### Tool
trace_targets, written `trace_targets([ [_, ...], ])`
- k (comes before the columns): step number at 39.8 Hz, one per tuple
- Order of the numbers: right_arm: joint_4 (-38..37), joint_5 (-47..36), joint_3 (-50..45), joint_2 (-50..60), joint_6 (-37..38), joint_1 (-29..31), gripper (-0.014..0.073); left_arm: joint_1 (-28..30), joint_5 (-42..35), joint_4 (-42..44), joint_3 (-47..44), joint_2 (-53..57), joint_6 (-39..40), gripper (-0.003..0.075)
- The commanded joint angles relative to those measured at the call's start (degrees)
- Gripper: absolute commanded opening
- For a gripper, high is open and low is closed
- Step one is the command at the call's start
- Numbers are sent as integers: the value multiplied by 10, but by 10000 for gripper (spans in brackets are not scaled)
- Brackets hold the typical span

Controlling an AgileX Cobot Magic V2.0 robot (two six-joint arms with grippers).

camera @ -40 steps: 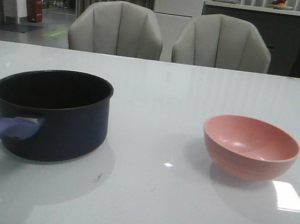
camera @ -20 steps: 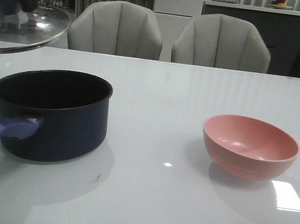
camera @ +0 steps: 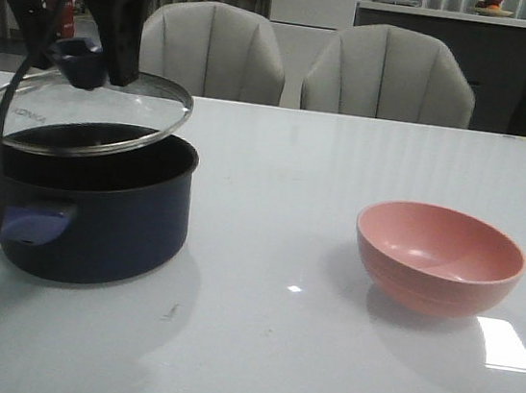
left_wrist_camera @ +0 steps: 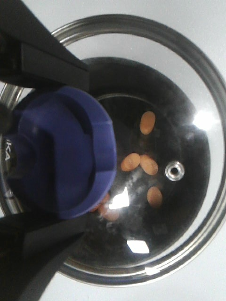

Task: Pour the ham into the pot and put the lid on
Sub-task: 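Carry the glass lid with the left gripper over the saucepan and lower it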

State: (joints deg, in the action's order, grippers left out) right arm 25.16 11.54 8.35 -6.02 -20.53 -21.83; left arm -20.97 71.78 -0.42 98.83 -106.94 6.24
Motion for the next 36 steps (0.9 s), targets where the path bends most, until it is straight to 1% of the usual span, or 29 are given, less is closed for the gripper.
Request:
trace_targets([
  [1, 6, -41, 15, -6, -6, 0, 161, -7, 9, -13, 20, 26, 0, 277],
  [32, 6, -41, 15, -6, -6, 0, 161, -7, 8, -19, 7, -5, -1, 282],
  [36, 6, -41, 15, -6, -6, 0, 161, -7, 1, -19, 7, -6, -1, 310],
])
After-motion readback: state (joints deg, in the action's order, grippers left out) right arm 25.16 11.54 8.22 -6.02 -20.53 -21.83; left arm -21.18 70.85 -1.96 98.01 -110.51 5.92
